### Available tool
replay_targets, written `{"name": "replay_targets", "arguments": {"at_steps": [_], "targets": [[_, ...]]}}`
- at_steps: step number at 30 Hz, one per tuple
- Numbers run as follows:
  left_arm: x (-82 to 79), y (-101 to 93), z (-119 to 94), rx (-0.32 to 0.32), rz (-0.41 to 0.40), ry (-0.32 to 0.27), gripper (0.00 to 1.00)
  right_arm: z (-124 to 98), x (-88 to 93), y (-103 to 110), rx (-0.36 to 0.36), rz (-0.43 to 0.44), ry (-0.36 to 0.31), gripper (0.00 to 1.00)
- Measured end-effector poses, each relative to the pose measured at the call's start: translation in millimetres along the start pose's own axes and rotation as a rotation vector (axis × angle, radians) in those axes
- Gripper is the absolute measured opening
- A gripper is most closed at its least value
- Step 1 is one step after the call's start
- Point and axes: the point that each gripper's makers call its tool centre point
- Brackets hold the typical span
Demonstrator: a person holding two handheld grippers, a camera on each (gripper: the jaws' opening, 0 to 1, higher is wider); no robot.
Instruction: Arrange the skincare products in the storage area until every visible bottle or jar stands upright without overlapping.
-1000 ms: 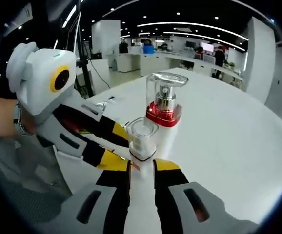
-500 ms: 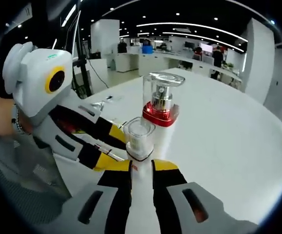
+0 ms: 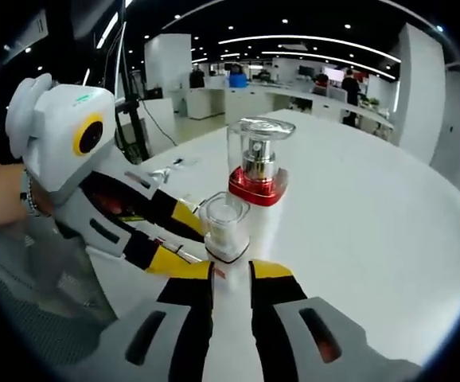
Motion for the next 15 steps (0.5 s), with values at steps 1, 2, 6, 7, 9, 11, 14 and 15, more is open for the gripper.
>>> {"name": "replay_targets", "arguments": {"at_steps": [1, 2, 6, 7, 9, 11, 14, 15], "targets": [[0.3, 2.1, -1.6, -0.007, 0.007, 0.004, 0.20, 0.0, -0.1, 0.5, -0.001, -0.002, 0.000, 0.17], [0.8, 4.1, -3.9, -0.011, 0.011, 0.008, 0.20, 0.1, -0.5, 1.5, -0.004, -0.005, 0.001, 0.19], [4.9, 15.9, -16.7, -0.034, 0.010, 0.026, 0.21, 0.8, 0.2, 5.4, -0.023, -0.011, 0.008, 0.25], [7.0, 19.9, -20.3, -0.041, 0.008, 0.037, 0.21, 0.9, 0.1, 6.4, -0.029, -0.012, 0.008, 0.26], [12.5, 26.2, -27.1, -0.048, -0.010, 0.075, 0.21, 0.7, -0.9, 7.5, -0.035, -0.020, 0.003, 0.29], [13.3, 33.6, -34.1, -0.072, -0.024, 0.086, 0.21, 0.3, -2.4, 7.4, -0.034, -0.033, -0.001, 0.31], [9.6, 49.5, -54.9, -0.107, -0.051, 0.061, 0.21, -1.0, -5.8, 4.9, -0.025, -0.042, -0.013, 0.36], [9.2, 53.4, -59.9, -0.111, -0.065, 0.056, 0.22, -2.3, -8.7, 2.5, -0.017, -0.036, -0.027, 0.37]]}}
Point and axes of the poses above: the point that each gripper's makers call its tool centre point, and the gripper's own axes: z roughly forward along the fingers, y roughly to its left, x roughly out of its underside, and after that the axes turned 10 degrees about -z, right-handed
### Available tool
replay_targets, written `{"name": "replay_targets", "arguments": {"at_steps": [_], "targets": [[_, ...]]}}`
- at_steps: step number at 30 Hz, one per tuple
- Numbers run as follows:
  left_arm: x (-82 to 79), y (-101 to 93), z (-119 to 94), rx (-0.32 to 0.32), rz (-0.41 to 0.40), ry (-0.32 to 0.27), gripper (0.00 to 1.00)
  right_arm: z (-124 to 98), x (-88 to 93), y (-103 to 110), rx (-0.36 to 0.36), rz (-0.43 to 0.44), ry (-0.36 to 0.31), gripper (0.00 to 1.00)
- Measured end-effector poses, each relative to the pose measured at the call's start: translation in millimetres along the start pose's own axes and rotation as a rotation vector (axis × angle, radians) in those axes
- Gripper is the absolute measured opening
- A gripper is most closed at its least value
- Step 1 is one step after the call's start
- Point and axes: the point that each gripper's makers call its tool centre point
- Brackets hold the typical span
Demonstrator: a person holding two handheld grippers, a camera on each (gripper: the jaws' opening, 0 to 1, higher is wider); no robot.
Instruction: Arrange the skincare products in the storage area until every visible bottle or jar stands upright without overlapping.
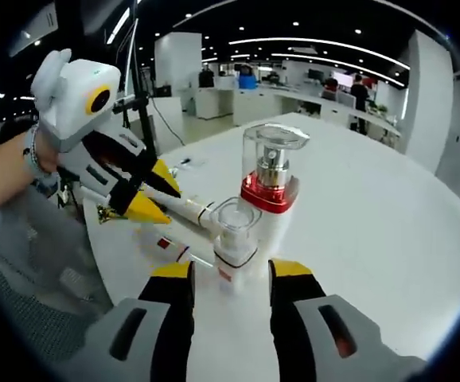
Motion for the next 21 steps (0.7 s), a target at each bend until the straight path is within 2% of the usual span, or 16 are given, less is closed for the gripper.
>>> {"name": "replay_targets", "arguments": {"at_steps": [4, 6, 10, 16, 17, 19, 20, 21], "targets": [[0.2, 33.7, -24.4, -0.073, -0.058, -0.043, 0.23, -1.6, -4.2, -2.1, -0.004, 0.029, -0.022, 0.40], [6.9, 50.8, -34.6, -0.113, -0.116, -0.052, 0.23, -2.4, -6.6, -2.3, -0.011, 0.049, -0.033, 0.41], [21.3, 78.0, -48.5, -0.192, -0.240, -0.087, 0.23, -9.6, -25.2, -5.1, -0.003, 0.071, -0.119, 0.46], [41.0, 89.6, -53.7, -0.225, -0.411, -0.130, 0.23, -33.8, -63.7, -22.2, 0.068, 0.091, -0.286, 0.48], [43.7, 91.6, -53.7, -0.227, -0.426, -0.106, 0.23, -36.1, -68.5, -23.5, 0.068, 0.089, -0.299, 0.49], [41.4, 95.9, -54.4, -0.244, -0.412, -0.119, 0.23, -39.2, -80.3, -26.4, 0.065, 0.069, -0.320, 0.49], [40.7, 97.9, -55.0, -0.248, -0.416, -0.128, 0.23, -39.3, -85.4, -26.9, 0.059, 0.035, -0.322, 0.49], [40.0, 98.6, -55.3, -0.238, -0.453, -0.140, 0.23, -39.5, -91.9, -29.1, 0.066, -0.015, -0.310, 0.49]]}}
Point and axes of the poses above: the point that each gripper's makers call its tool centre point, and the gripper's own axes: z roughly forward along the fingers, y roughly to its left, x roughly out of its underside, and after that the axes turned 10 degrees about -z, right-handed
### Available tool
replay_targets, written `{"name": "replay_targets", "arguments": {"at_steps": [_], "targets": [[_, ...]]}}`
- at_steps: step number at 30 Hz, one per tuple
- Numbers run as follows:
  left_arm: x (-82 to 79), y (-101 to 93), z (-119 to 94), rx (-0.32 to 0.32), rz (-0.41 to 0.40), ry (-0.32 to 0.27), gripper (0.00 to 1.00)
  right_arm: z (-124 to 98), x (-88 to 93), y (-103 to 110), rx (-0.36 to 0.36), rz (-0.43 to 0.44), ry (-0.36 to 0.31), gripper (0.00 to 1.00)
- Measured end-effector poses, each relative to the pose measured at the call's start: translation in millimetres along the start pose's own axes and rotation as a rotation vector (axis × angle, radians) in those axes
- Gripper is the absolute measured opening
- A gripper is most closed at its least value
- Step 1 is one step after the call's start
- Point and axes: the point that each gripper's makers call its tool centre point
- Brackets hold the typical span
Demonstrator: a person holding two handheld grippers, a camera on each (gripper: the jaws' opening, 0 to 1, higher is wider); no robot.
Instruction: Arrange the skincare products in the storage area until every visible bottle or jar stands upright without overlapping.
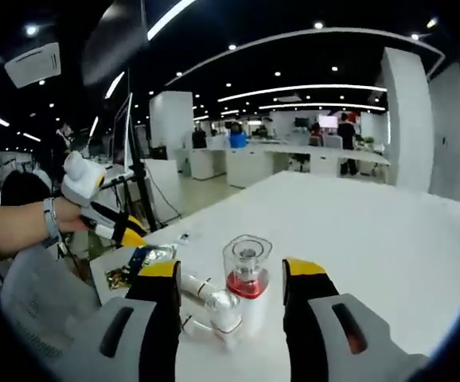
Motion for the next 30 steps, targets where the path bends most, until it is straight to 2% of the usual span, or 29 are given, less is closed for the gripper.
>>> {"name": "replay_targets", "arguments": {"at_steps": [2, 5, 6, 10, 14, 20, 25, 27, 30], "targets": [[1.7, -2.2, 0.4, 0.025, -0.058, 0.009, 0.26, 4.1, -11.9, 0.8, -0.019, -0.060, 0.000, 0.48], [5.5, 0.8, 1.0, 0.027, -0.083, 0.026, 0.29, 14.6, -36.5, 15.3, -0.103, -0.119, -0.039, 0.47], [6.4, 1.7, 0.8, 0.018, -0.088, 0.029, 0.29, 19.8, -42.4, 25.4, -0.157, -0.127, -0.036, 0.45], [9.4, 2.8, 0.8, 0.002, -0.072, 0.042, 0.29, 41.4, -53.5, 52.2, -0.264, -0.233, -0.014, 0.45], [14.0, 2.0, 1.9, 0.002, -0.076, 0.067, 0.31, 59.2, -52.6, 75.5, -0.360, -0.300, 0.045, 0.45], [18.3, 2.9, 4.6, -0.012, -0.084, 0.095, 0.32, 86.3, -38.1, 102.2, -0.479, -0.402, 0.168, 0.44], [21.5, 4.2, 9.0, -0.022, -0.107, 0.114, 0.32, 110.8, -10.1, 125.3, -0.584, -0.477, 0.318, 0.44], [25.4, 10.0, 10.1, -0.046, -0.092, 0.136, 0.32, 119.8, -3.0, 128.3, -0.600, -0.506, 0.345, 0.44], [29.1, 15.9, 11.0, -0.061, -0.097, 0.153, 0.32, 133.4, 11.8, 135.7, -0.643, -0.503, 0.406, 0.44]]}}
Point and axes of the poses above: the point that each gripper's makers call its tool centre point, and the gripper's own axes: z roughly forward along the fingers, y roughly to its left, x roughly out of its underside, and after that the axes turned 10 degrees about -z, right-handed
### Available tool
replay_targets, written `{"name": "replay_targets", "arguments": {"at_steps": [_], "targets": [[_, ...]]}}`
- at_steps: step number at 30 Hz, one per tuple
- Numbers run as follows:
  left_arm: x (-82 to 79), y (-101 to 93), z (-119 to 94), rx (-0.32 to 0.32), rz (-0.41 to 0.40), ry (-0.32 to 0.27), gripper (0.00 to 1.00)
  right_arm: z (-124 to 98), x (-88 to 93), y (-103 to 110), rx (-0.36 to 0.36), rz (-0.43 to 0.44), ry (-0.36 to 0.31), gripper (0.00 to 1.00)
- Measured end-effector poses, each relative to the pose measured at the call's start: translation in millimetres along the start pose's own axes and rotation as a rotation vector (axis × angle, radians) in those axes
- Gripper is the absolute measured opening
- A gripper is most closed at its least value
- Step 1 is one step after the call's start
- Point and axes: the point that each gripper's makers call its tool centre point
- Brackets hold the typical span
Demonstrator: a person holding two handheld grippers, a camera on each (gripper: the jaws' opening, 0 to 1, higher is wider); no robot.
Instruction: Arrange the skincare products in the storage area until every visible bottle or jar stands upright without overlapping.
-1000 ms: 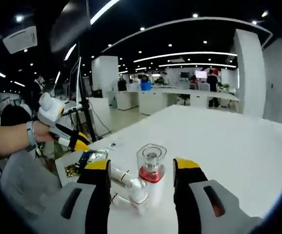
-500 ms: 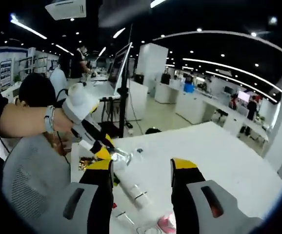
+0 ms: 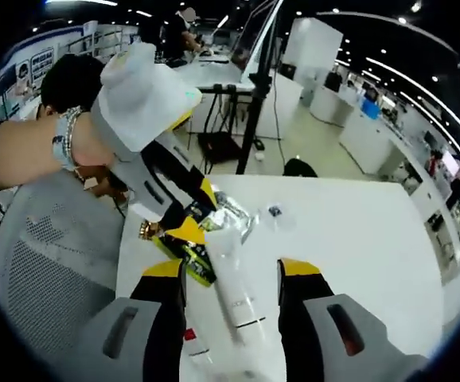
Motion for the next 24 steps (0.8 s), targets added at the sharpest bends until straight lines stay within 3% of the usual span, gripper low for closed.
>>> {"name": "replay_targets", "arguments": {"at_steps": [6, 9, 13, 24], "targets": [[3.0, 8.2, 3.5, 0.011, -0.109, 0.020, 0.32, 34.4, 21.8, 1.0, -0.081, -0.014, 0.150, 0.44], [4.9, 16.6, 3.3, -0.024, -0.125, 0.031, 0.32, 50.9, 41.0, 2.1, -0.107, -0.026, 0.238, 0.43], [4.3, 18.2, 0.9, -0.025, -0.147, 0.026, 0.32, 67.0, 65.2, 5.3, -0.169, -0.041, 0.339, 0.43], [0.7, 18.2, -1.9, -0.032, -0.143, 0.006, 0.30, 83.2, 87.7, 14.5, -0.260, -0.058, 0.407, 0.40]]}}
Point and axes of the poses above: the point that each gripper's makers call its tool centre point, and the gripper's own axes: z roughly forward along the fingers, y roughly to its left, x roughly out of its underside, and after that the axes turned 10 degrees about -z, right-handed
